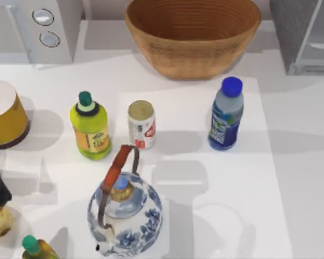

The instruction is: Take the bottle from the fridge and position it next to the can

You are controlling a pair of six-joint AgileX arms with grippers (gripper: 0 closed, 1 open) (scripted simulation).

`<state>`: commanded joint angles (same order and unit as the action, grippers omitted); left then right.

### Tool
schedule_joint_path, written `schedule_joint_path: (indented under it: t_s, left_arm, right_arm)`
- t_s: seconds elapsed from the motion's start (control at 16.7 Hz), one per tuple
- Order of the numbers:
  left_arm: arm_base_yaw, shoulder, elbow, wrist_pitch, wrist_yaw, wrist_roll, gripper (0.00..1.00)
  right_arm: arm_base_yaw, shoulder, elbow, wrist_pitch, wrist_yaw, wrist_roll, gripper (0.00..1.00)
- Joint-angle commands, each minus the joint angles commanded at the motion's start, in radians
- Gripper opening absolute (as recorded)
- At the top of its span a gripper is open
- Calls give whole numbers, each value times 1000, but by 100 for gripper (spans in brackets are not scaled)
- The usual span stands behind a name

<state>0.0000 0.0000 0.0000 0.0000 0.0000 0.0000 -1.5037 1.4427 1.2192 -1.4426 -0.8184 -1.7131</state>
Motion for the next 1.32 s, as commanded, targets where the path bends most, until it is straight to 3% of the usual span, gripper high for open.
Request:
schedule_joint_path:
  t_s: [0.18, 0.36, 0.84, 1.08, 1.32]
  left_arm:
    - [0, 0, 0, 0, 0, 0, 100]
    - [0, 0, 0, 0, 0, 0, 100]
    - [0, 0, 0, 0, 0, 0, 100]
    - [0, 0, 0, 0, 0, 0, 100]
    - [0, 0, 0, 0, 0, 0, 100]
  right_arm:
    - [-187, 213, 60, -10, -76, -188, 100]
    - [-285, 336, 97, -20, -120, -288, 100]
    - [-302, 367, 104, -21, -130, -309, 100]
    - [-231, 371, 103, 75, -116, -202, 100]
    - [-63, 379, 100, 307, -75, 73, 100]
